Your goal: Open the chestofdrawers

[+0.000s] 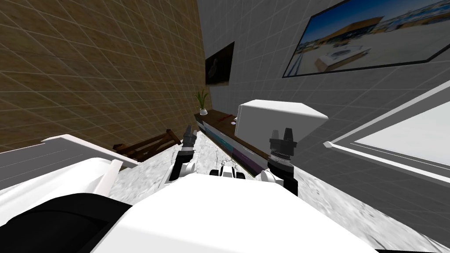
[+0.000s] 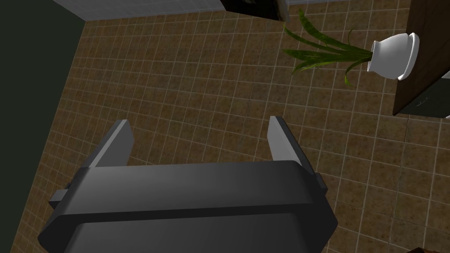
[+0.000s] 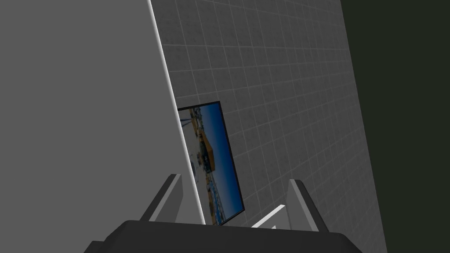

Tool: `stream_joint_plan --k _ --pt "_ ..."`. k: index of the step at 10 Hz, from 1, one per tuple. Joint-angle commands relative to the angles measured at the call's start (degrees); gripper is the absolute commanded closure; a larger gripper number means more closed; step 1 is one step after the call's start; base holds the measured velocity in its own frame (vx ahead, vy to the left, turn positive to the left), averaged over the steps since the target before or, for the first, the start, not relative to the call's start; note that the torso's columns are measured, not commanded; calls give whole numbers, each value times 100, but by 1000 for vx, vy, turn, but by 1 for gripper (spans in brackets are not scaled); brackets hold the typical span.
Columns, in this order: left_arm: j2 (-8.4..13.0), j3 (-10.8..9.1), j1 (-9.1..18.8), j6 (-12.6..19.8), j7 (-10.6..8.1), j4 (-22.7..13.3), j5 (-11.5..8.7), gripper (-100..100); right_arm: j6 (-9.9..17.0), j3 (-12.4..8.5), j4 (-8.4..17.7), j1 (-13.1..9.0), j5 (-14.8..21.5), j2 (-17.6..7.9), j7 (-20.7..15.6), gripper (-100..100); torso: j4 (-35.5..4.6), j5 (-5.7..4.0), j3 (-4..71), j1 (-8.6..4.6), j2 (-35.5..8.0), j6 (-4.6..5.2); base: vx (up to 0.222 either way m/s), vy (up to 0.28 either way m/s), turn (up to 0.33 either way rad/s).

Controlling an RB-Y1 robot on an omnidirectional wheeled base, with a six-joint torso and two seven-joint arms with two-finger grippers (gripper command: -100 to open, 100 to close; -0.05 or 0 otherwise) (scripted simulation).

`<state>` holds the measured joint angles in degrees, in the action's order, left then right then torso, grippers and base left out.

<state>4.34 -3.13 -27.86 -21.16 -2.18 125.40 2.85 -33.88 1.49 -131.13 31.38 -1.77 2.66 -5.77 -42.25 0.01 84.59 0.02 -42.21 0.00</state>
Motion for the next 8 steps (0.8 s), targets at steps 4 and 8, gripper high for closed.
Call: stream_joint_plan --k 4,8 --pt "455 89 232 -418 165 -888 -6 -100 0 0 0 0 0 0 0 0 -3 -1 -1 -3 -5 1 59 28 -115" --pt "570 143 410 -716 280 -1561 -14 -100 0 0 0 0 0 0 0 0 -6 -2 -7 -6 -14 1 55 29 -101"
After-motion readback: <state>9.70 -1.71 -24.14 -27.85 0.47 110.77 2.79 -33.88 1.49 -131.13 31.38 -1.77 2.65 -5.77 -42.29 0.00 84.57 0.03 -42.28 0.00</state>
